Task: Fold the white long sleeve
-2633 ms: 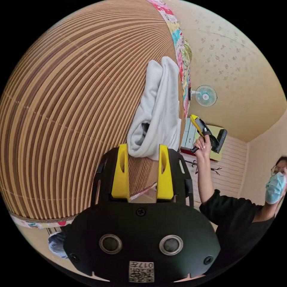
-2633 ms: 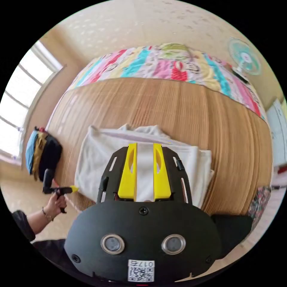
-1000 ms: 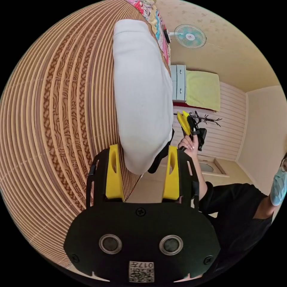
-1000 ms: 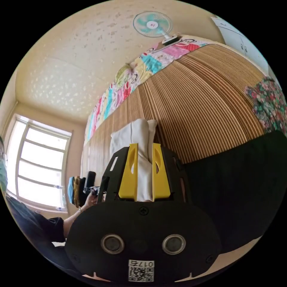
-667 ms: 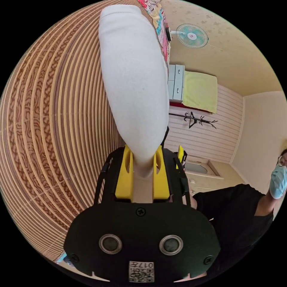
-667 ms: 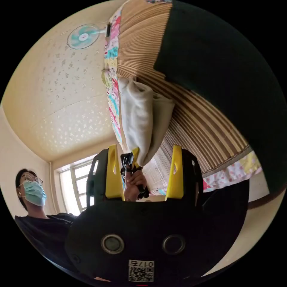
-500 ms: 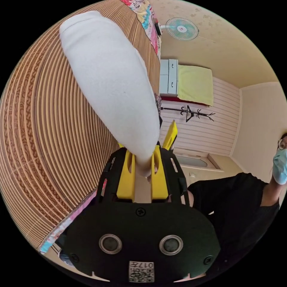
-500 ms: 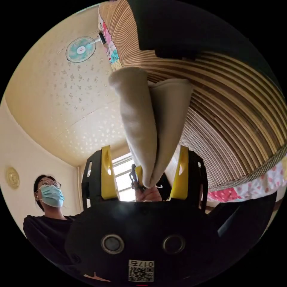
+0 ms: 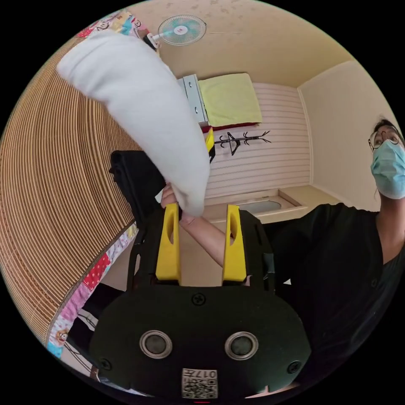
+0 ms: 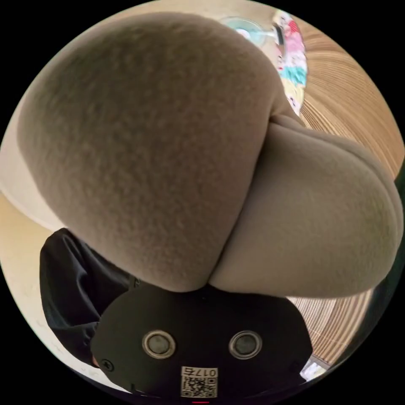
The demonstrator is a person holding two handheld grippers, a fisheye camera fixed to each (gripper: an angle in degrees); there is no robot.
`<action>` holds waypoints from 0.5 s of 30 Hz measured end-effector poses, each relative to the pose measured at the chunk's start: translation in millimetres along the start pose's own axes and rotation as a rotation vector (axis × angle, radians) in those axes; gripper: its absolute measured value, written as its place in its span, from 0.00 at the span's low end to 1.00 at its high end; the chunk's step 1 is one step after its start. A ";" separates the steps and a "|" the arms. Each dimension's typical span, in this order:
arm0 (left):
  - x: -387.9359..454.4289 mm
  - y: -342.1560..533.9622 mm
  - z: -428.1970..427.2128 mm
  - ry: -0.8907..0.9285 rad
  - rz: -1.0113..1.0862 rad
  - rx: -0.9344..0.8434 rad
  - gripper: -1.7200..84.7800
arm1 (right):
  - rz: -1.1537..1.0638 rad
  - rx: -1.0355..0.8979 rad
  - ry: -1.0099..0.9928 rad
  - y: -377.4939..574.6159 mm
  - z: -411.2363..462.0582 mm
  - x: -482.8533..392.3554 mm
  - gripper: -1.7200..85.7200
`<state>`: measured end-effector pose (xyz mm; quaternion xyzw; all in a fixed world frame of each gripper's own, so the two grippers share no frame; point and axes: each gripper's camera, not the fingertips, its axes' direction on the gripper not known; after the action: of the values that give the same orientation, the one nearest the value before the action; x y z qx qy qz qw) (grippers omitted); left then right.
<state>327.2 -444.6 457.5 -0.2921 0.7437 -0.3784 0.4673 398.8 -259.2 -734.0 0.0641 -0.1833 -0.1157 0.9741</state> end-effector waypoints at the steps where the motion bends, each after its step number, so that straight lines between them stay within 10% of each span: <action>1: 5.6 4.8 1.3 -0.028 0.000 -0.021 0.20 | -0.025 0.009 0.007 -0.9 -11.4 -10.2 0.23; 7: 1.5 38.2 -9.4 -0.043 -0.153 -0.033 0.20 | -0.049 0.166 0.263 42.7 -145.0 -50.9 0.21; 11: 25.7 50.8 -32.6 -0.086 -0.200 0.022 0.18 | 0.469 0.518 0.450 148.2 -237.2 14.5 0.19; 15: 57.4 48.3 -44.2 -0.184 -0.161 0.021 0.18 | 0.441 0.729 0.270 210.2 -223.0 32.7 0.18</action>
<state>260.3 -450.8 402.2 -0.3794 0.6679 -0.3941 0.5047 553.8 -46.1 -893.8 0.3775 -0.0924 0.1762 0.9044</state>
